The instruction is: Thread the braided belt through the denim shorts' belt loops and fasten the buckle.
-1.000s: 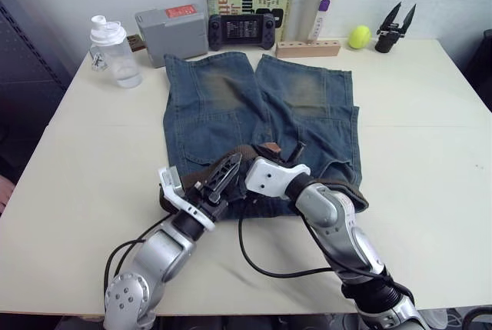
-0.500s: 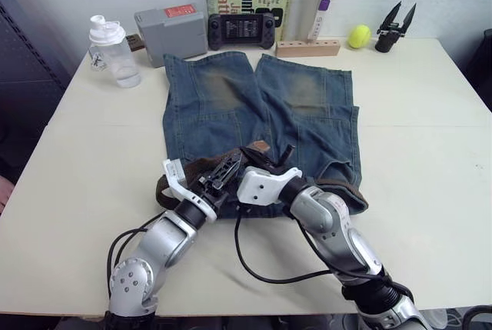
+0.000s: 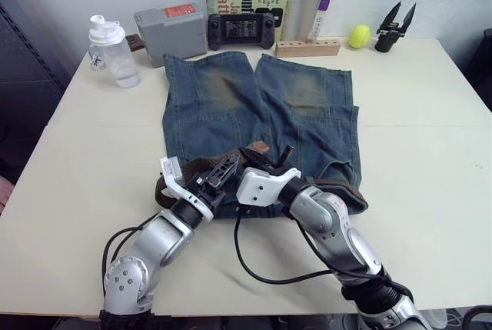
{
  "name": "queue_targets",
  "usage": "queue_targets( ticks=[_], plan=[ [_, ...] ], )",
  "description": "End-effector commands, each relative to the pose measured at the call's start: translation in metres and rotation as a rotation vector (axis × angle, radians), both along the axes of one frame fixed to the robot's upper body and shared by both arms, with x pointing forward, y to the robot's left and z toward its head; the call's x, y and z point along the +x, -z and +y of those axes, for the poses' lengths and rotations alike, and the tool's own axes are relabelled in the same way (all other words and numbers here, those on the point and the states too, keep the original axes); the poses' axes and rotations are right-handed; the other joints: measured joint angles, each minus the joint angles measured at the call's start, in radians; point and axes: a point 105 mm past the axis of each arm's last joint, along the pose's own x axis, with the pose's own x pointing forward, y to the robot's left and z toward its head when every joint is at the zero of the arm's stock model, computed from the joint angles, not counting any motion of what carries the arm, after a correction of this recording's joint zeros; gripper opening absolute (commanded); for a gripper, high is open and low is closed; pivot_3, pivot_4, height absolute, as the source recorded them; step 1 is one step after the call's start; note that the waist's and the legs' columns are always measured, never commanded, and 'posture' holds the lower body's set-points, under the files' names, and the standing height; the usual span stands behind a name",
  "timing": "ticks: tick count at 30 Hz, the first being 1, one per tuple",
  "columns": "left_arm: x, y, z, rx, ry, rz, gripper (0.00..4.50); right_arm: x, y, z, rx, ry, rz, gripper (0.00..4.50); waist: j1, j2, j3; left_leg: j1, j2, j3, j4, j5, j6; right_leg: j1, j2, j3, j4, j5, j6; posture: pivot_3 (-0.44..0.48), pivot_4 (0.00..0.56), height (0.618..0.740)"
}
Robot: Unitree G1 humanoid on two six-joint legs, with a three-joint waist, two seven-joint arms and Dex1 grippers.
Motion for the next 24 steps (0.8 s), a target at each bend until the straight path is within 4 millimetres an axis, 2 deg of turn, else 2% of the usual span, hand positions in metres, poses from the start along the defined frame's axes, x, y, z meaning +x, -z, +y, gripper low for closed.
queue_targets(
  ticks=[1,2,4,6,7,10,14,18,24],
  plan=[
    [-0.005,-0.008,0.0,0.031,0.035,-0.084,0.0,0.004,-0.012,-0.01,0.097,0.0,0.044,2.38,0.001,0.0,0.0,0.0,0.0,0.0,0.0,0.0,0.0,0.0,0.0,0.0,0.0,0.0,0.0,0.0,0.15,0.731],
    [-0.005,-0.01,0.001,0.018,0.035,-0.09,0.0,0.005,-0.012,-0.012,0.106,-0.004,0.059,2.46,0.001,0.0,0.0,0.0,0.0,0.0,0.0,0.0,0.0,0.0,0.0,0.0,0.0,0.0,0.0,0.0,0.15,0.731],
    [-0.005,-0.011,0.004,0.0,0.031,-0.093,0.0,0.005,-0.012,-0.019,0.13,-0.016,0.099,3.42,0.001,0.0,0.0,0.0,0.0,0.0,0.0,0.0,0.0,0.0,0.0,0.0,-0.001,0.0,0.0,0.0,0.15,0.731],
    [-0.006,-0.013,0.013,0.008,0.023,-0.106,0.0,0.008,-0.01,-0.036,0.181,-0.028,0.206,4.32,0.001,0.0,0.0,0.0,0.0,0.0,-0.001,0.0,0.0,0.0,0.0,0.0,-0.001,0.0,0.0,0.0,0.15,0.731],
    [-0.008,-0.017,0.021,0.01,0.02,-0.127,0.0,0.006,-0.011,-0.046,0.201,-0.054,0.26,4.47,0.001,0.0,0.0,0.0,0.001,-0.001,-0.001,0.0,0.0,0.0,0.0,0.0,-0.001,0.0,0.0,0.0,0.15,0.731],
    [-0.015,-0.021,0.039,0.043,0.038,-0.155,0.0,0.002,-0.012,-0.074,0.208,-0.106,0.377,4.47,0.001,0.001,0.001,-0.001,0.001,-0.001,-0.001,0.0,0.0,0.0,0.001,0.0,-0.002,0.0,0.0,0.0,0.15,0.731],
    [-0.032,-0.027,0.058,0.086,0.098,-0.16,0.0,-0.003,-0.021,-0.101,0.344,-0.197,0.619,4.47,-0.001,0.003,0.002,0.0,0.002,-0.001,-0.001,0.0,0.0,0.0,0.001,0.0,-0.003,0.0,0.0,0.0,0.15,0.731],
    [-0.046,-0.024,0.064,0.12,0.171,-0.16,0.0,-0.008,-0.03,-0.107,0.432,-0.262,0.752,4.47,-0.001,0.006,0.004,0.0,0.003,-0.001,-0.003,0.0,0.0,-0.001,0.001,0.0,-0.003,0.0,0.0,0.0,0.15,0.731],
    [-0.035,-0.008,0.076,0.127,0.136,-0.068,0.0,-0.01,-0.03,-0.108,0.459,-0.253,0.794,4.47,0.003,0.006,0.004,0.0,0.001,0.0,-0.002,0.0,0.0,-0.001,-0.001,0.001,-0.001,0.0,0.0,0.0,0.15,0.731]
  ],
)
